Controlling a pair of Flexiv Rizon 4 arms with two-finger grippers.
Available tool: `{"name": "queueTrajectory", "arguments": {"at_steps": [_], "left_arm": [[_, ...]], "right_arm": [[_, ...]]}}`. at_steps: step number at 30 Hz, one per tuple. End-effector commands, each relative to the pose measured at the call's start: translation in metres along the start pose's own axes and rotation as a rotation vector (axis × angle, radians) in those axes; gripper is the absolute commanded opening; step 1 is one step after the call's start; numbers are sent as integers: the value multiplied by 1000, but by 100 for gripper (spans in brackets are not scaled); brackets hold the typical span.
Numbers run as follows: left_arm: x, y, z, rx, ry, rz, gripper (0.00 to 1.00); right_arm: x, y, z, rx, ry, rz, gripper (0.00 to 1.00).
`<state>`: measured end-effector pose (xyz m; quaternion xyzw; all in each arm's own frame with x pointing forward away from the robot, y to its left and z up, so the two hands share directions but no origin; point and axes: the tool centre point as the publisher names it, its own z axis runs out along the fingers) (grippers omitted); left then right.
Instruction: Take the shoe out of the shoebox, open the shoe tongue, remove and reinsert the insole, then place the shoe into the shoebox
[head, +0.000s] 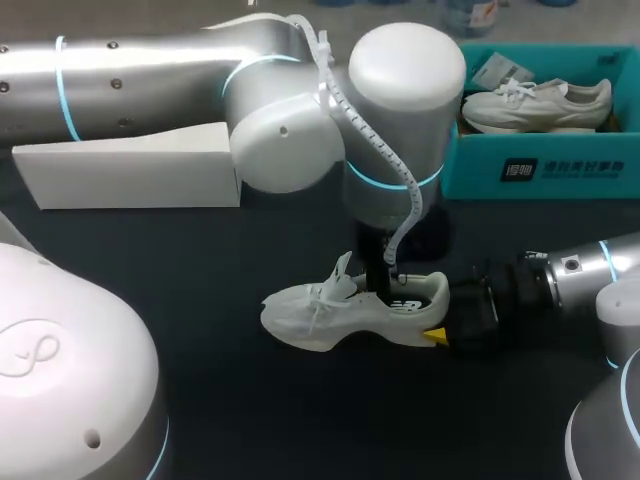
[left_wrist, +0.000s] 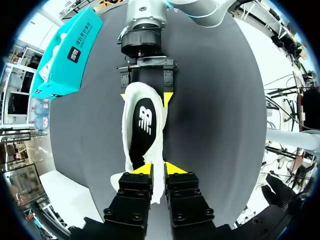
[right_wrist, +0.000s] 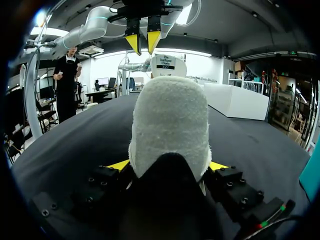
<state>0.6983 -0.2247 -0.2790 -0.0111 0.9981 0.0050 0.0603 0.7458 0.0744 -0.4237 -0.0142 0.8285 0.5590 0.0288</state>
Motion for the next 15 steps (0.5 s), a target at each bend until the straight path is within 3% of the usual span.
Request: {"name": "queueTrajectory", "arguments": {"at_steps": [1, 15], "left_arm": [[-7, -29, 18, -35, 12, 11, 0], [-31, -43, 50, -56, 11, -8, 0]], "right_arm": [[0, -2, 3, 4, 1, 1, 0], [0, -2, 3, 4, 1, 1, 0]]}}
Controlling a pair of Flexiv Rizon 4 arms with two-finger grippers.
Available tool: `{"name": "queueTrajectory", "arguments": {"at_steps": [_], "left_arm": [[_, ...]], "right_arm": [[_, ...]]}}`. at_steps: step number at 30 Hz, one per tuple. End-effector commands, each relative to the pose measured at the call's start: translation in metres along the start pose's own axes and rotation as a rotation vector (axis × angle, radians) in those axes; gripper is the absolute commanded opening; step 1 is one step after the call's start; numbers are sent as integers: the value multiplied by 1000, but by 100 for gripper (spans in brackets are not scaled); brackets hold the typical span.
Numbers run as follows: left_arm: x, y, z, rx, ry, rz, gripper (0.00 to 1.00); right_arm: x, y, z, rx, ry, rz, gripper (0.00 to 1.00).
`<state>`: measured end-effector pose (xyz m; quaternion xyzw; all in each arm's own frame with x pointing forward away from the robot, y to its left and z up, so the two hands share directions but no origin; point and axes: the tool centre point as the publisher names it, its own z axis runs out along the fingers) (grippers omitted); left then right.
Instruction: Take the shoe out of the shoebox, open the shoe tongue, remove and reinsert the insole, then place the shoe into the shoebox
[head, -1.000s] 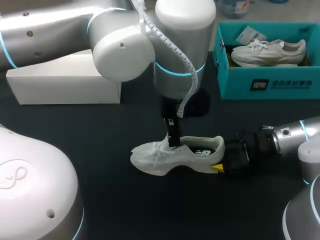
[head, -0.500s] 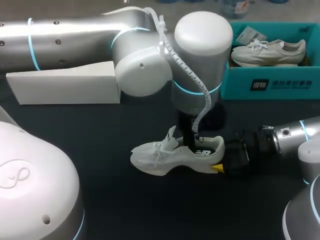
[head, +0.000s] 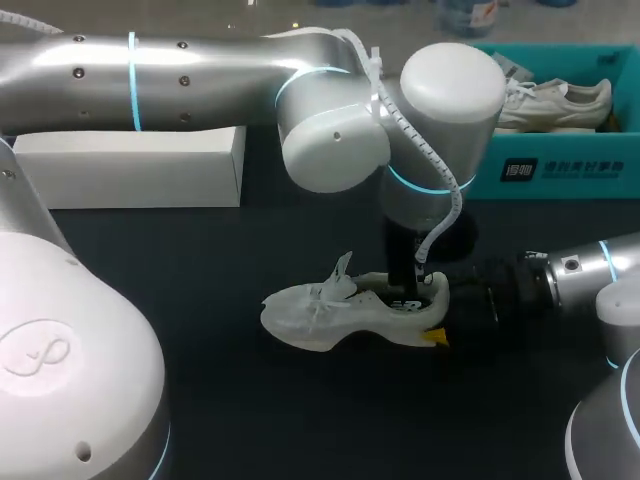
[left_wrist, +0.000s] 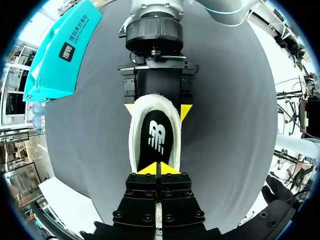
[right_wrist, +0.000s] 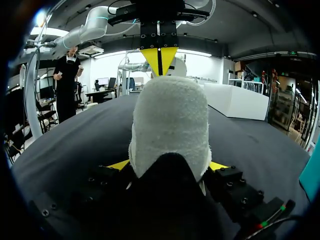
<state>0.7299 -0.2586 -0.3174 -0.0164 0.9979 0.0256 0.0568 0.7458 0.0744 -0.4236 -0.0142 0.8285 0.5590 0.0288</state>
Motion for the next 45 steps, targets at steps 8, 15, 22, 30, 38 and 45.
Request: {"name": "queueTrajectory", "arguments": {"at_steps": [8, 15, 22, 30, 38, 45], "left_arm": [[0, -1, 32, -42, 7, 14, 0], [12, 5, 47, -64, 34, 33, 0], [22, 11, 52, -65, 48, 52, 0], [19, 9, 52, -68, 61, 57, 13], [14, 8, 55, -69, 62, 56, 29], [7, 6, 66, -71, 64, 63, 28]], "right_arm": [[0, -2, 3, 4, 1, 1, 0], [0, -2, 3, 4, 1, 1, 0], [0, -2, 3, 4, 1, 1, 0], [0, -2, 3, 4, 1, 1, 0], [0, -2, 3, 4, 1, 1, 0], [0, -2, 3, 4, 1, 1, 0]]}}
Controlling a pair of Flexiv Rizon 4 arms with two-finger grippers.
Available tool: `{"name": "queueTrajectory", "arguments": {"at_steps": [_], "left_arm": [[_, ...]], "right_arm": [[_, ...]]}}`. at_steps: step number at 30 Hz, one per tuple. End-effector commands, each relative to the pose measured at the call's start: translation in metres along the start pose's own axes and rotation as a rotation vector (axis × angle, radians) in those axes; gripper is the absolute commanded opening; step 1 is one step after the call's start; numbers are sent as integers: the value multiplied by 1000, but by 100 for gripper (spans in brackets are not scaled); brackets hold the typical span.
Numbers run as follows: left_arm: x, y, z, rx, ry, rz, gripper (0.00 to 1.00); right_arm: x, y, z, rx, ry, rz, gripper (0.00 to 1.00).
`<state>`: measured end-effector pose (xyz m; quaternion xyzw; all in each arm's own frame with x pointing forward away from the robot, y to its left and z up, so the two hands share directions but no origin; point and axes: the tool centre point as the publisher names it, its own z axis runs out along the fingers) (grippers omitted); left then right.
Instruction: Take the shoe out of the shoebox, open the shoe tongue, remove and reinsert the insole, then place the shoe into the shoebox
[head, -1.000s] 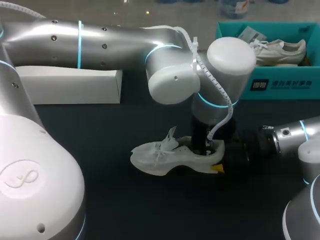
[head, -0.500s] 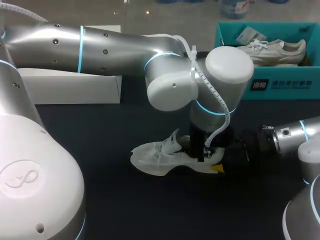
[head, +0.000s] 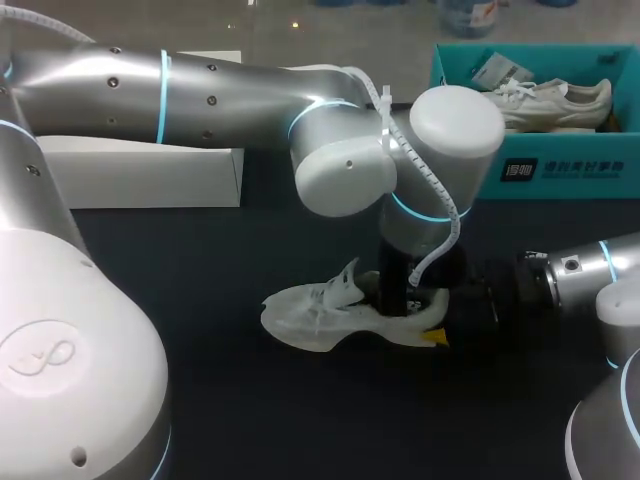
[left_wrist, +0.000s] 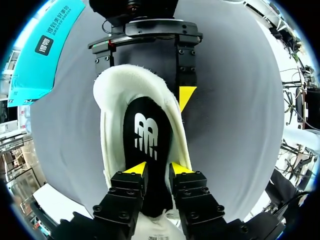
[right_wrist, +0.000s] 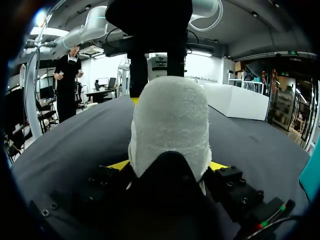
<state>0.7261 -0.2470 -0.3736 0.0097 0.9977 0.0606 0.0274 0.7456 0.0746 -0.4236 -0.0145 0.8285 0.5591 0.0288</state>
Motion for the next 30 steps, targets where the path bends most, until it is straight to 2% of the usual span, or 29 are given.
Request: {"name": "queueTrajectory", "arguments": {"at_steps": [1, 11, 12, 13, 14, 23, 30], "left_arm": [[-4, -4, 11, -3, 7, 11, 28], [-3, -2, 62, -13, -35, 71, 29], [-3, 0, 65, -10, -48, 77, 22], [-3, 1, 67, -2, -62, 74, 8], [-4, 2, 67, 10, -59, 72, 0], [-13, 8, 55, 48, -107, 55, 0], [-11, 8, 41, 72, -130, 43, 0]], "right_arm": [[0, -2, 3, 4, 0, 1, 0], [0, -2, 3, 4, 0, 1, 0], [0, -2, 3, 4, 0, 1, 0], [0, -2, 3, 4, 0, 1, 0], [0, -2, 3, 4, 0, 1, 0], [0, -2, 3, 4, 0, 1, 0], [0, -2, 3, 4, 0, 1, 0]]}}
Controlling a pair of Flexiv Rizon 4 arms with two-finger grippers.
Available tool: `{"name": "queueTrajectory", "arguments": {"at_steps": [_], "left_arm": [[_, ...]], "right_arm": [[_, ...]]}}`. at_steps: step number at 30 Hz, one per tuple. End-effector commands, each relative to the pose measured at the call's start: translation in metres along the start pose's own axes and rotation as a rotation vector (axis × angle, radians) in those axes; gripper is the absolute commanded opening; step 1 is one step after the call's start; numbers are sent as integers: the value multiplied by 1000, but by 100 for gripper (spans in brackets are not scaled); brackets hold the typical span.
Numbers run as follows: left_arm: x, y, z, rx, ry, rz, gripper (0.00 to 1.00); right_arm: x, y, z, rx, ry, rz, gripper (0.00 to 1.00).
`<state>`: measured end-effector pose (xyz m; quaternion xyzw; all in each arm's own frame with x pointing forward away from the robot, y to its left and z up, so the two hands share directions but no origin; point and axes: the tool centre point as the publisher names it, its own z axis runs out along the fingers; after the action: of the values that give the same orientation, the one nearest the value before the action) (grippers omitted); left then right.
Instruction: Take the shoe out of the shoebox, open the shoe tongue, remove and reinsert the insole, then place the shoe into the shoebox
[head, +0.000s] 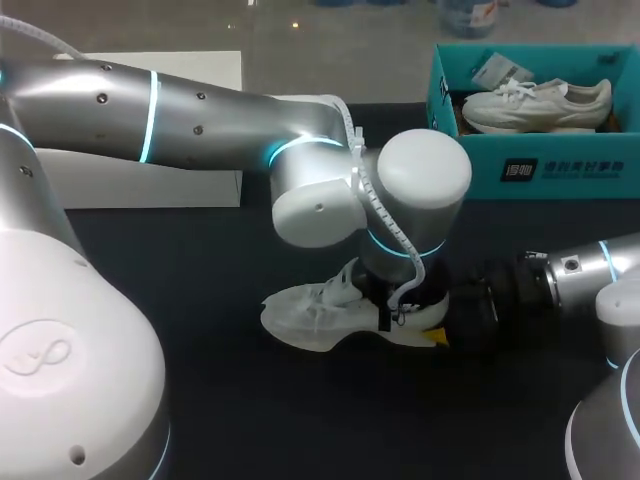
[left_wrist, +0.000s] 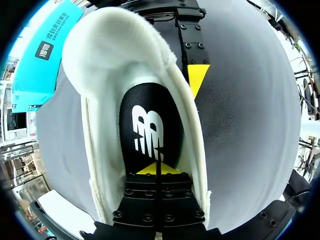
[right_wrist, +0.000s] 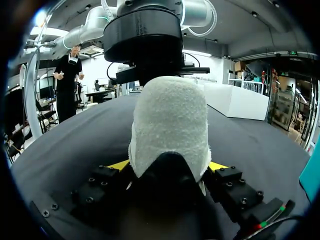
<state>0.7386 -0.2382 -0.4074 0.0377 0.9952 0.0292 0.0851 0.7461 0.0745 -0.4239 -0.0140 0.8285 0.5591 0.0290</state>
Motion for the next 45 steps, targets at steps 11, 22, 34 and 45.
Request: {"name": "queueTrajectory", "arguments": {"at_steps": [11, 22, 34, 45], "left_arm": [[0, 7, -28, 52, -52, -15, 0], [1, 20, -73, 92, -69, -41, 0], [-2, 20, -89, 114, -69, -56, 0], [1, -3, -76, 91, -11, -40, 0]], "right_arm": [[1, -2, 3, 4, 1, 0, 0], [1, -2, 3, 4, 1, 0, 0], [1, -2, 3, 4, 1, 0, 0], [1, -2, 3, 4, 1, 0, 0]]}}
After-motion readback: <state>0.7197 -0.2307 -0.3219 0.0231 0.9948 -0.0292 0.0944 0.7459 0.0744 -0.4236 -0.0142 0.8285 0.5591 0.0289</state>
